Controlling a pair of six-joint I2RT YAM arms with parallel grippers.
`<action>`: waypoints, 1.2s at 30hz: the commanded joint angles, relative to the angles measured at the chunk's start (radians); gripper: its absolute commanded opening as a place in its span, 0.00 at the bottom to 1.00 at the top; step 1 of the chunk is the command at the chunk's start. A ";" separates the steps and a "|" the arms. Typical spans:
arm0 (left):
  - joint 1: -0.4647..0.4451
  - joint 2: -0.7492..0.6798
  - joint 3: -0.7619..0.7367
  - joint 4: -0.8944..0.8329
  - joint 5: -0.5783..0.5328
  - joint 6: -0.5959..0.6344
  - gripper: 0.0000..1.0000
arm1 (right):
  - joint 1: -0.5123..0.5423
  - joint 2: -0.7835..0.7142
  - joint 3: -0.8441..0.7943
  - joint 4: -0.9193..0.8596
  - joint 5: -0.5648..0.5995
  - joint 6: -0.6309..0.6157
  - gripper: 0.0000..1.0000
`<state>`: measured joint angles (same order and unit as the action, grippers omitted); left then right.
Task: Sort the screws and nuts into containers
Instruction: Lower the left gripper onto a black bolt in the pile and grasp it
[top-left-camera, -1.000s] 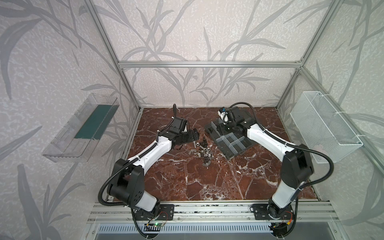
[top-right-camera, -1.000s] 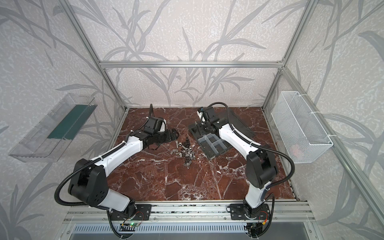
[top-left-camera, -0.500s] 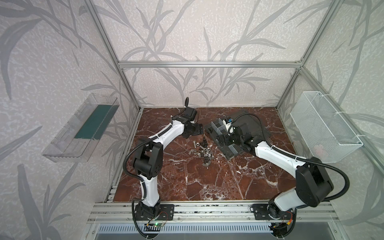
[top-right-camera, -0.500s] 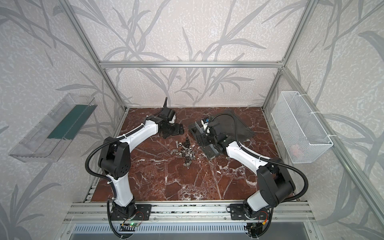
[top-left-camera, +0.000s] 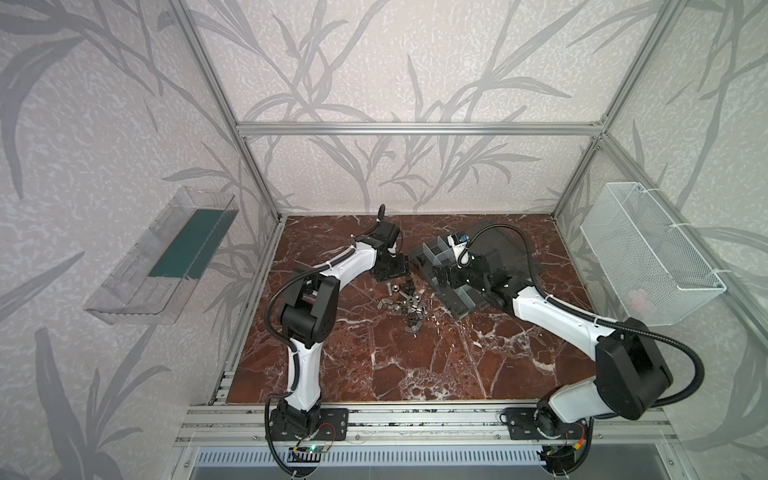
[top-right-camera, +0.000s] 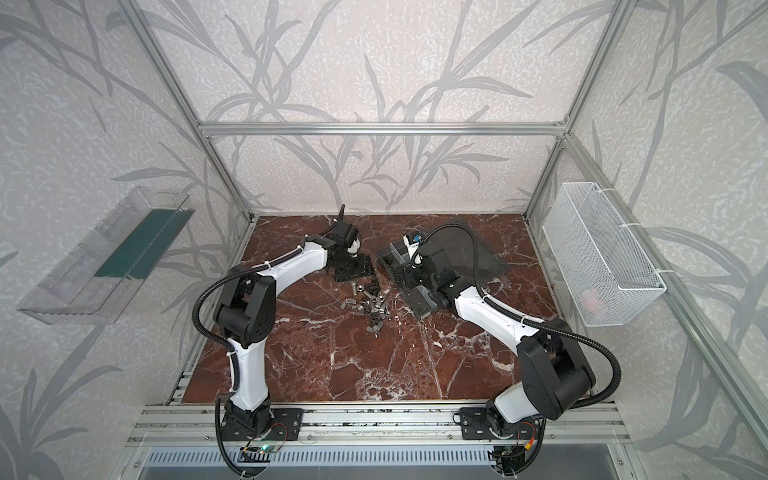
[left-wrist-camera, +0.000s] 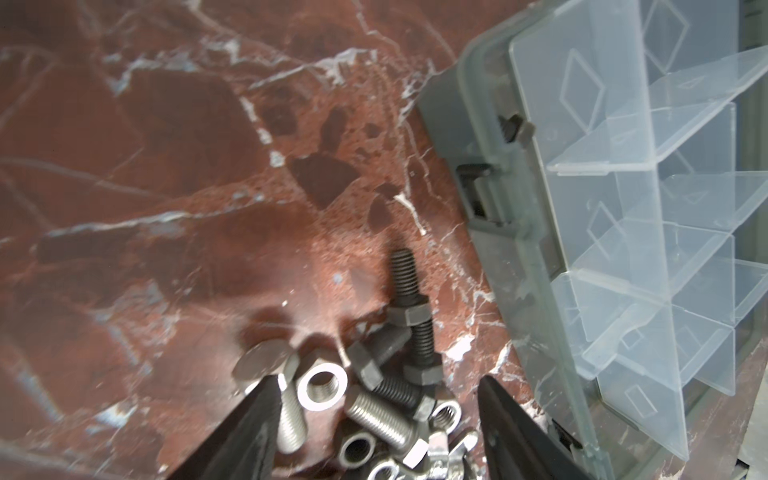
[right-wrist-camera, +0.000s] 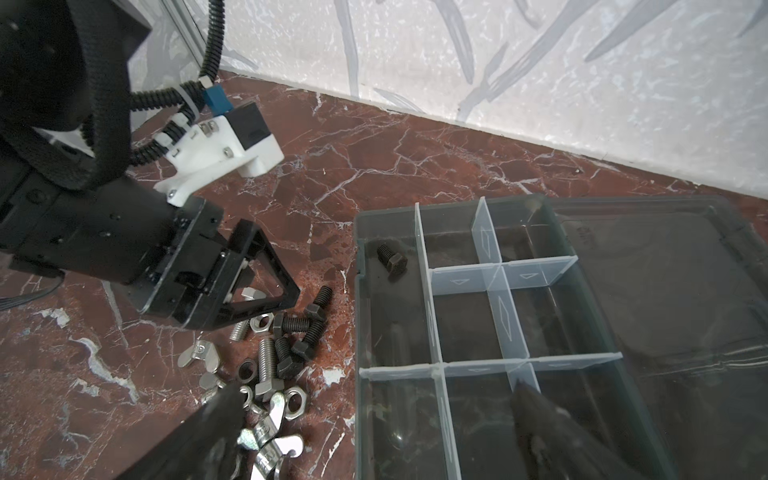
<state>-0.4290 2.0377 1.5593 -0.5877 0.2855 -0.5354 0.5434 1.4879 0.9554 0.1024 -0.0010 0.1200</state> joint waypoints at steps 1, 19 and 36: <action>-0.008 0.037 0.034 -0.005 0.013 -0.007 0.67 | 0.003 -0.026 -0.015 0.034 0.010 0.001 0.99; -0.022 0.140 0.084 0.002 0.023 0.035 0.57 | 0.002 0.022 -0.011 0.051 -0.031 0.010 0.99; -0.081 0.201 0.175 -0.107 -0.148 0.104 0.51 | 0.002 0.011 -0.021 0.058 -0.011 0.006 0.99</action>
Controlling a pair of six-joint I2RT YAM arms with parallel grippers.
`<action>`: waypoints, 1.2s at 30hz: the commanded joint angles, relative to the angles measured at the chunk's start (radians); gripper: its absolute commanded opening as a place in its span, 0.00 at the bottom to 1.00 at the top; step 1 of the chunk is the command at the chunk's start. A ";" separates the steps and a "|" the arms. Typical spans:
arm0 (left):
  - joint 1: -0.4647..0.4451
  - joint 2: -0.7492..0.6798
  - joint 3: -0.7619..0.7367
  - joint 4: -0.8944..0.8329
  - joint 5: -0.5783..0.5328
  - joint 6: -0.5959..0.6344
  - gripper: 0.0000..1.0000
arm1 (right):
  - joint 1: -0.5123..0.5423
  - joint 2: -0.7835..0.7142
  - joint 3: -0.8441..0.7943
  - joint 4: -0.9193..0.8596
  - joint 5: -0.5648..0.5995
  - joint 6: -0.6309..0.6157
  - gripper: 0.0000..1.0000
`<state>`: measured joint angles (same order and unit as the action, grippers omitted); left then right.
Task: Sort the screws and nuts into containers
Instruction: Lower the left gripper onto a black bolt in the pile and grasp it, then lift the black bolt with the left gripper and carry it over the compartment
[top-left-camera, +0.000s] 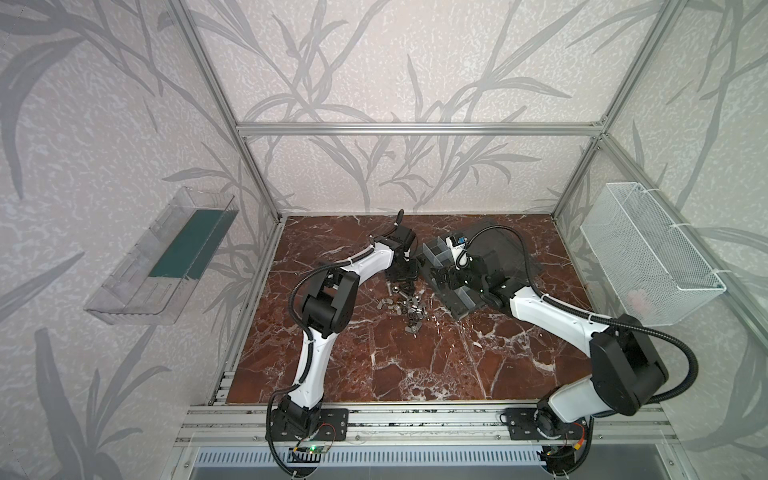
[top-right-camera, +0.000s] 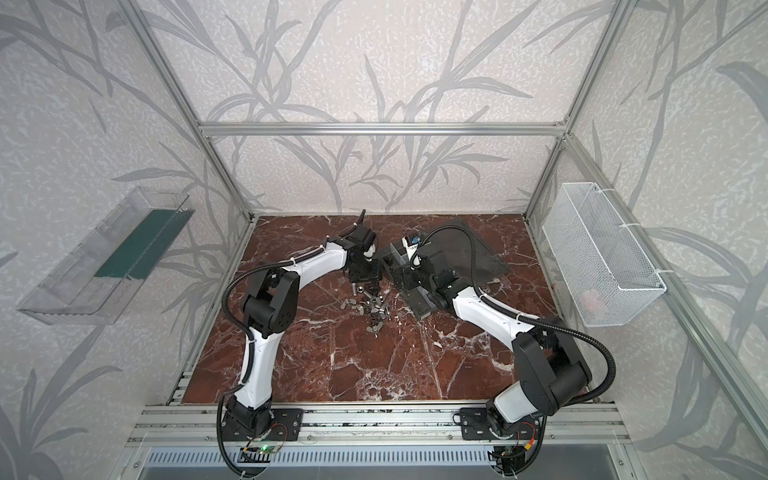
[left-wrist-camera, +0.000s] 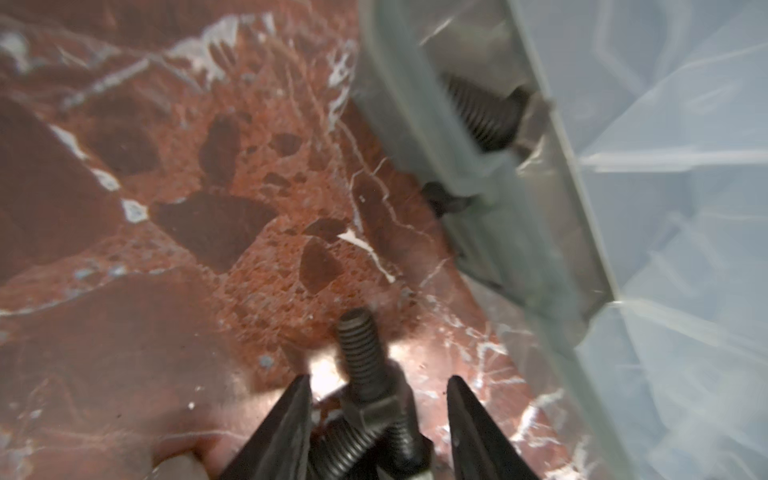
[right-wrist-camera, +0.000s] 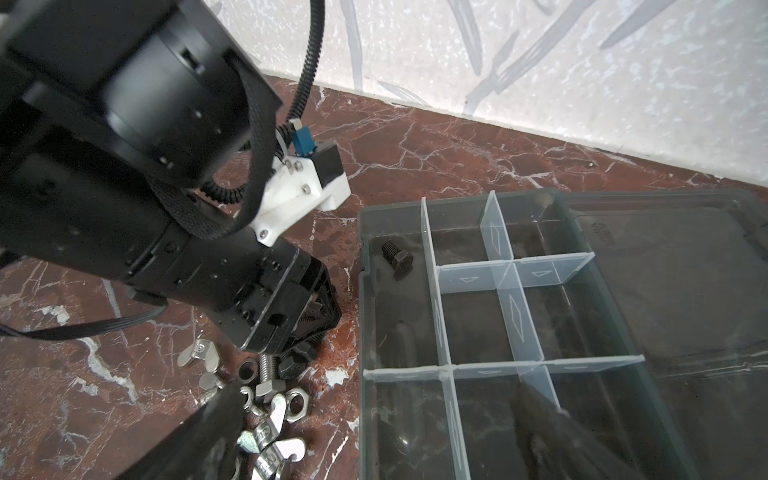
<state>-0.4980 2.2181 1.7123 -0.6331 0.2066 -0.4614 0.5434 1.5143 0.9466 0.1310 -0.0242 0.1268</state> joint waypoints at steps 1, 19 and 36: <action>-0.012 0.026 0.026 -0.070 -0.085 0.033 0.51 | 0.002 -0.014 -0.013 0.031 0.011 0.002 0.99; -0.024 0.088 0.041 -0.077 -0.151 0.070 0.43 | 0.002 0.000 -0.019 0.046 0.010 0.010 0.99; -0.024 0.058 0.026 -0.055 -0.156 0.079 0.24 | 0.002 -0.016 -0.024 0.042 0.034 0.007 0.99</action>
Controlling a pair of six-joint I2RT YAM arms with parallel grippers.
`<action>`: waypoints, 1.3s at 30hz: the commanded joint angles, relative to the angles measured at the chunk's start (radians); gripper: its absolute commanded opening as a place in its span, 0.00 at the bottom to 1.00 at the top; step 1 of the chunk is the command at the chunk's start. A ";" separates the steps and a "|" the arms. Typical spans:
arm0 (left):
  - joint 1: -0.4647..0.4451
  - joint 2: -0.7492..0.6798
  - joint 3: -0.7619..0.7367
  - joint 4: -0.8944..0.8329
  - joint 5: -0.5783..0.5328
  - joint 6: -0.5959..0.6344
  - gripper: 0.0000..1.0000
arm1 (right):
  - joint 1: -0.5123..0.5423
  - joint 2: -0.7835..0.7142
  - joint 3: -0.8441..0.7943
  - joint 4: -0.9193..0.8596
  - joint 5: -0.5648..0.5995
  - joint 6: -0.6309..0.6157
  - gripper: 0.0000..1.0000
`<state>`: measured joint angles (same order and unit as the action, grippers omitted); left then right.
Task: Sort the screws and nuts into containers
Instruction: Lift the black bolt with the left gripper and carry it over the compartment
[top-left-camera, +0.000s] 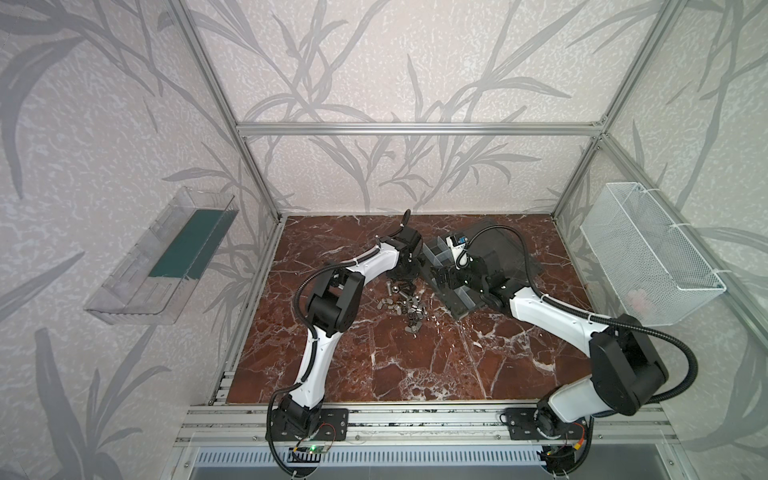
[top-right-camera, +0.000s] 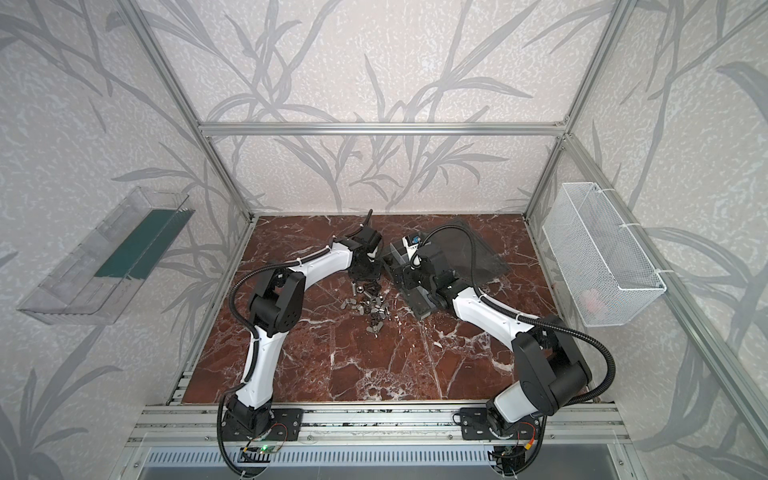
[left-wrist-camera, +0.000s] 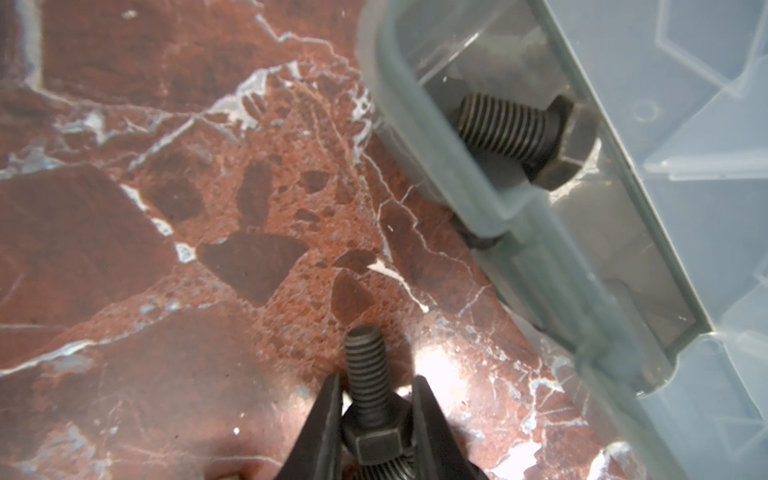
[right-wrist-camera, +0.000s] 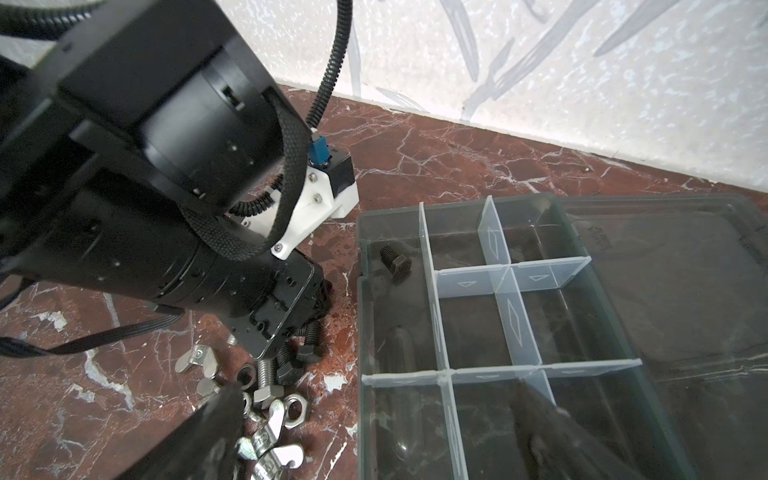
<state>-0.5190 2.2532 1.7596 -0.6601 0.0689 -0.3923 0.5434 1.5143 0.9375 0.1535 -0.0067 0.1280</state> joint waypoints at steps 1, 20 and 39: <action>-0.003 0.010 -0.025 -0.024 -0.022 0.010 0.24 | 0.003 -0.017 -0.015 0.020 0.017 0.006 0.99; -0.001 -0.185 -0.028 0.002 -0.001 -0.003 0.23 | -0.001 -0.028 -0.016 0.012 0.028 0.005 0.99; -0.037 -0.066 0.194 -0.019 0.107 -0.100 0.23 | -0.013 -0.064 -0.031 0.016 0.049 0.014 0.99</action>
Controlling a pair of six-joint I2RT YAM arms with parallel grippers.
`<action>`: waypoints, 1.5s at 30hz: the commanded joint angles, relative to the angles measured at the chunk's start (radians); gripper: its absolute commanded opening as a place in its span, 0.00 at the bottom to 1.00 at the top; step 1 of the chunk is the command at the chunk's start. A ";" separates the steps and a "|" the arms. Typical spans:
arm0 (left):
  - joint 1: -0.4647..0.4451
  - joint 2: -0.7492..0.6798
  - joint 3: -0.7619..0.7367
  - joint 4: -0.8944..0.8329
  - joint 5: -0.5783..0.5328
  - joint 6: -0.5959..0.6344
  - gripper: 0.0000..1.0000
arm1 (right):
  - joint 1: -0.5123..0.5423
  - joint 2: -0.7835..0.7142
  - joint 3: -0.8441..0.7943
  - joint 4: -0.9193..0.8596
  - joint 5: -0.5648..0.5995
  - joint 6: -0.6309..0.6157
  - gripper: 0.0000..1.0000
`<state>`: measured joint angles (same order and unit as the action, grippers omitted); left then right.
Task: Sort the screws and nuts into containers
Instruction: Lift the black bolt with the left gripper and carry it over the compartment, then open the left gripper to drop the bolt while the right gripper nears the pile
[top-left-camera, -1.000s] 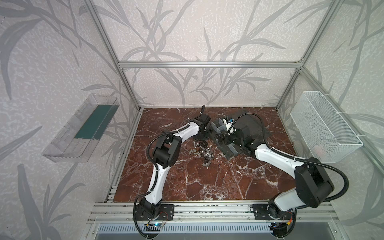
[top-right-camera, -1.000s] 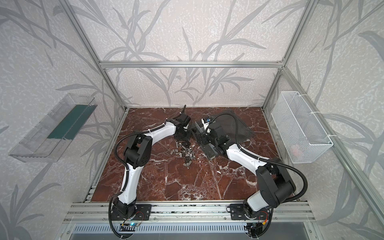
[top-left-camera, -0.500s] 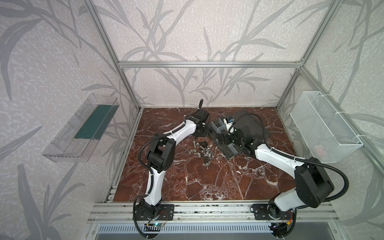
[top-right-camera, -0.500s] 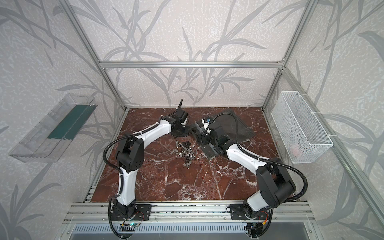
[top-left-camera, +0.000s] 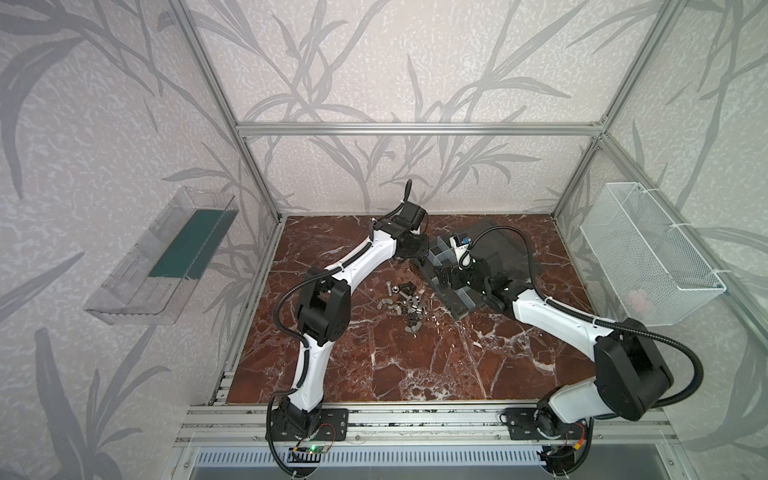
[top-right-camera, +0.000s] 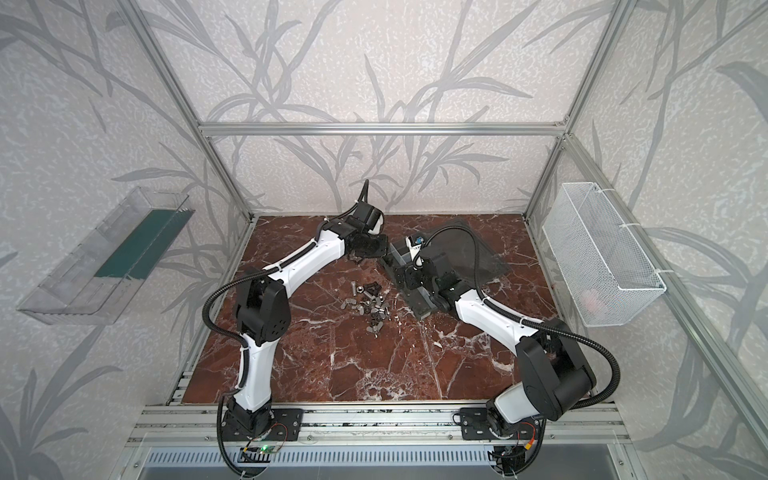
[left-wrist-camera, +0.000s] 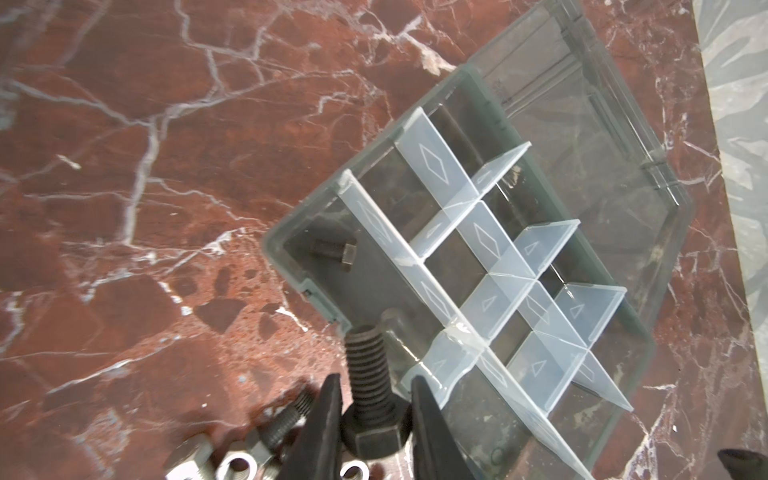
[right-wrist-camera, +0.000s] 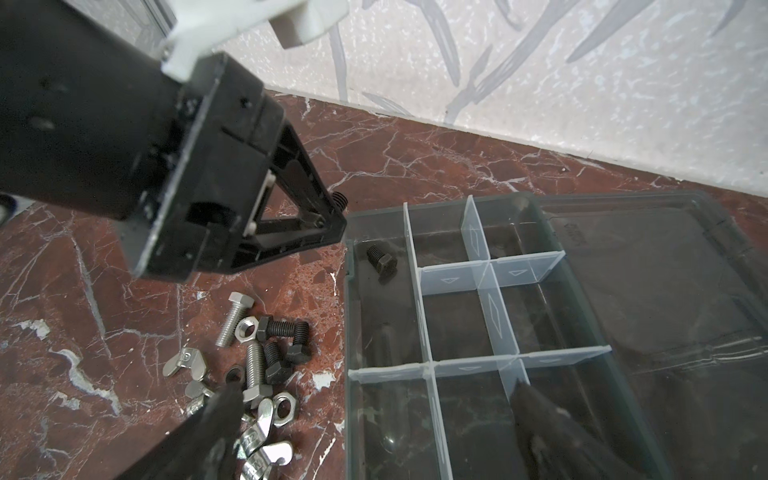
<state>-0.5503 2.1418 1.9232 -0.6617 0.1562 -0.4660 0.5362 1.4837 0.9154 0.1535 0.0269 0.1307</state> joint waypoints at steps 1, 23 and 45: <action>-0.007 0.056 0.038 -0.018 0.024 -0.029 0.23 | -0.007 -0.034 -0.011 0.017 0.016 0.013 0.99; -0.024 0.147 0.085 0.002 0.063 -0.058 0.28 | -0.021 -0.043 -0.015 0.019 0.007 0.031 0.99; -0.017 0.068 0.129 -0.088 0.022 -0.001 0.55 | -0.028 -0.071 -0.024 0.017 0.011 0.033 0.99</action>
<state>-0.5690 2.2700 2.0258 -0.6930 0.2024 -0.4965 0.5140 1.4517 0.9001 0.1535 0.0299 0.1574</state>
